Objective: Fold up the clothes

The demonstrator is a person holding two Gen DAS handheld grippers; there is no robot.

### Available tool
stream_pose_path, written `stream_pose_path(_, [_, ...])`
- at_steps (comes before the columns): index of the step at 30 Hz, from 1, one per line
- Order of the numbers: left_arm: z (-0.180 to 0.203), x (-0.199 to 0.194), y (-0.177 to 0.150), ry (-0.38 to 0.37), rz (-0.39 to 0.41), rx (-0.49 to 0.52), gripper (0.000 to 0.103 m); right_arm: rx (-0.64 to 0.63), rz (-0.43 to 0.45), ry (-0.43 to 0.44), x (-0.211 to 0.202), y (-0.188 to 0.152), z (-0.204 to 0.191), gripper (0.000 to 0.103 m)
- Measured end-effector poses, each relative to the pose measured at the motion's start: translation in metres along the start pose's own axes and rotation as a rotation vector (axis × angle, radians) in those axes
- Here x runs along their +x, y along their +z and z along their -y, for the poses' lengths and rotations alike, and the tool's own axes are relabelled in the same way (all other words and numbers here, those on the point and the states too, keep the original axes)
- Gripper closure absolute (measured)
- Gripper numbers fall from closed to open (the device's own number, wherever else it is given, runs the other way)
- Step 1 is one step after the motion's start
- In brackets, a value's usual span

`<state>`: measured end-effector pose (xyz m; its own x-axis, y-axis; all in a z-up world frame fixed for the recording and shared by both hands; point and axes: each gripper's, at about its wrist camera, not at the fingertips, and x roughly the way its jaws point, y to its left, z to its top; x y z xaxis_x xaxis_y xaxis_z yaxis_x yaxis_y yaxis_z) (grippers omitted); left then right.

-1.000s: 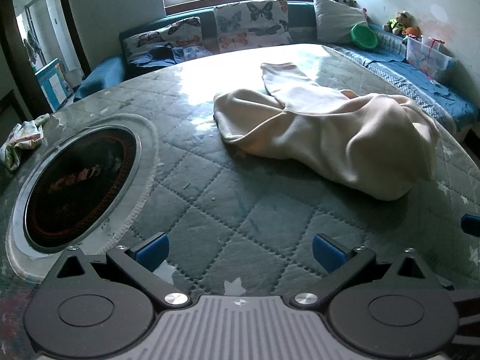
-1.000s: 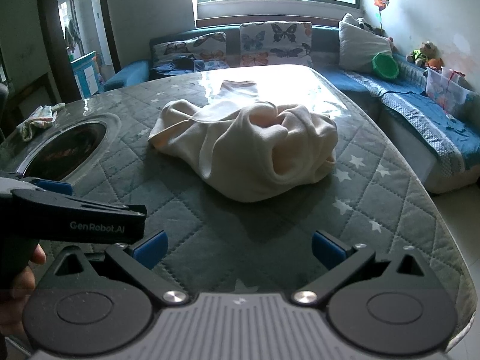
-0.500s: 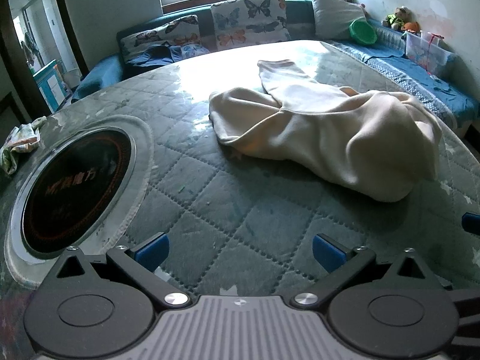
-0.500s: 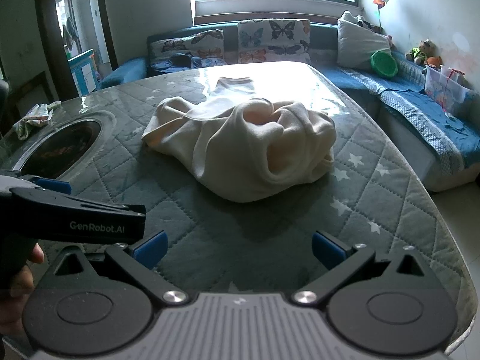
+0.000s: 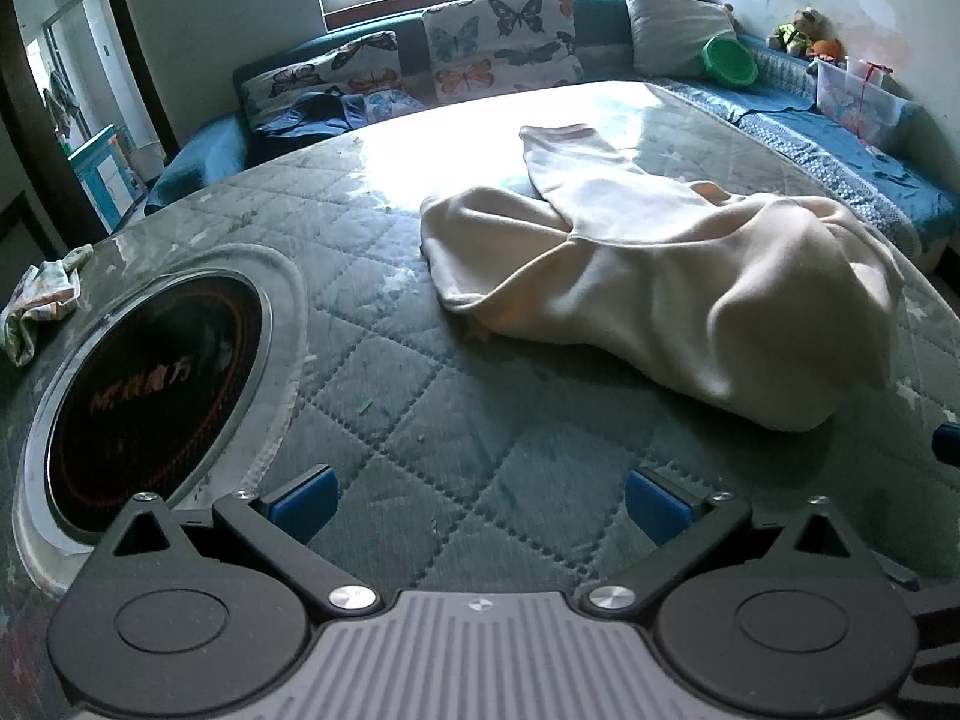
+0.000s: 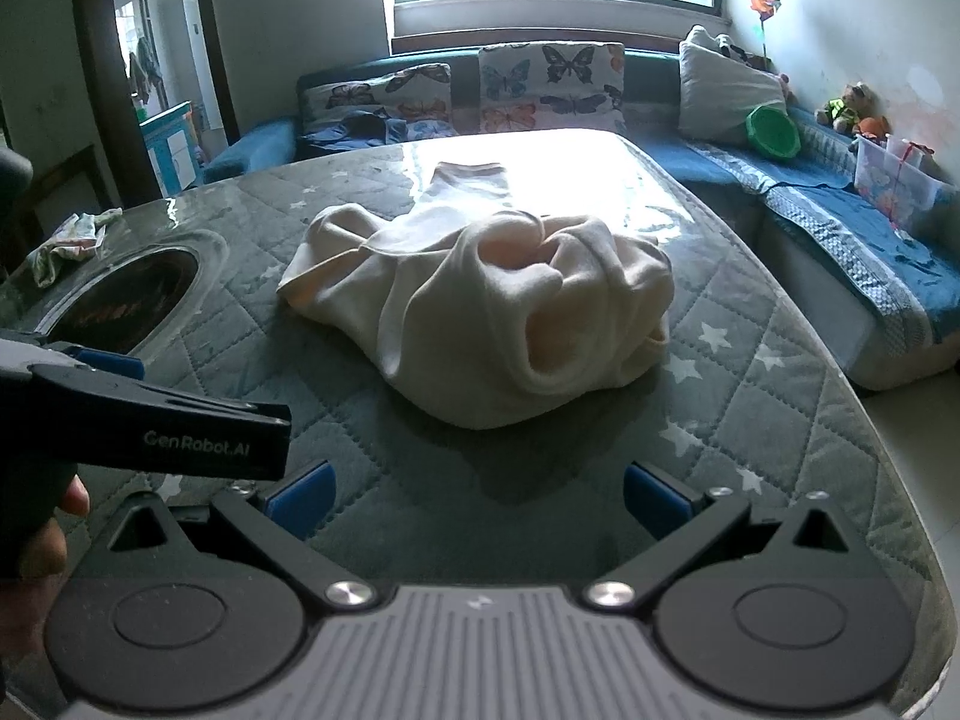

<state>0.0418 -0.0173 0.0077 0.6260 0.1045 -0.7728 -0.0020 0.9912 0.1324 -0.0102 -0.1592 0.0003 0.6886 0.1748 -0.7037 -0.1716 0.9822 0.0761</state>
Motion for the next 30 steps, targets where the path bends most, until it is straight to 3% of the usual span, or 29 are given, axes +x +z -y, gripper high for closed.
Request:
stream_pose_path(19, [-0.007,0.009,0.025,0.003,0.006,-0.015,0.0,-0.005,0.035,-0.004,0.004,0.02,0.011,0.001])
stream_pose_path(30, [-0.018,0.011,0.042,0.024,0.02,-0.034,0.0,-0.036,0.13,0.023,-0.013,0.054,0.016,0.013])
